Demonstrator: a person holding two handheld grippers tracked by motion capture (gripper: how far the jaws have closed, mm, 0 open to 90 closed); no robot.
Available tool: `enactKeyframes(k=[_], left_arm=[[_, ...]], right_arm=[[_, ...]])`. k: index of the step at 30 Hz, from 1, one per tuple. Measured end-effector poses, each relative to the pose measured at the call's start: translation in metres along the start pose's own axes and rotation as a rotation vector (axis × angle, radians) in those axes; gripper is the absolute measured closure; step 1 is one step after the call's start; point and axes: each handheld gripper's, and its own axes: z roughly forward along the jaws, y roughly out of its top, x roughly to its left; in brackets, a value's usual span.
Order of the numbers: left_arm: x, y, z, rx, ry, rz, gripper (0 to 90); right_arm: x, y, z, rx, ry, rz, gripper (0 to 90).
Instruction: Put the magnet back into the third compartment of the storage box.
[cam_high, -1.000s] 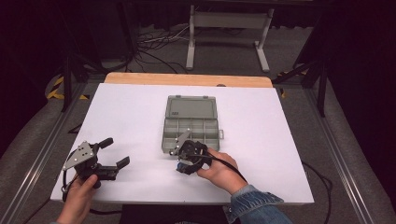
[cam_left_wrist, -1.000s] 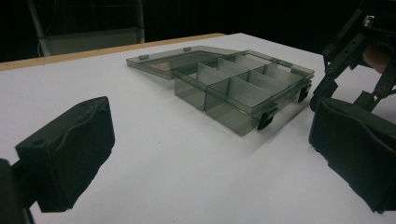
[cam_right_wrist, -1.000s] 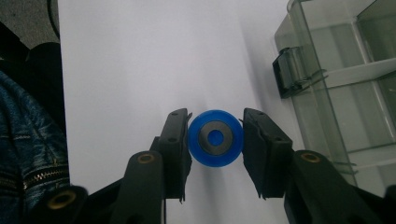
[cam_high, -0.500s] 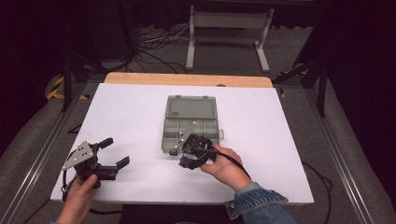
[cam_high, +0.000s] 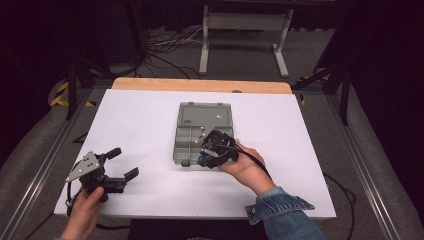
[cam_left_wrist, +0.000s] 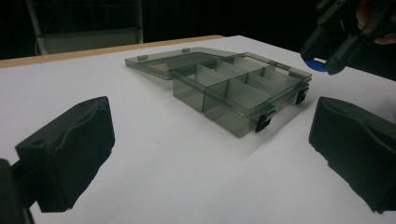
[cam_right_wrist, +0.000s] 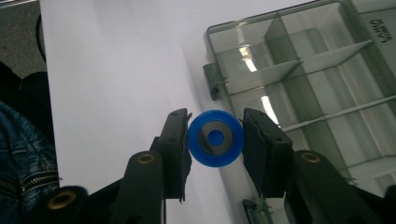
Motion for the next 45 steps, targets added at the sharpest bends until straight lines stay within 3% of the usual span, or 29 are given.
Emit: enactKeyframes(k=[24,45], left_arm=[[0.000,0.000,0.001,-0.002,0.001,-0.002,0.9],[0.000,0.000,0.001,0.001,-0.001,0.000,0.9]], right_arm=[[-0.052,0.007,-0.014,-0.021,-0.087,0.105,61.9],[-0.086,0.003,-0.007,-0.025,-0.171,0.208,61.9]])
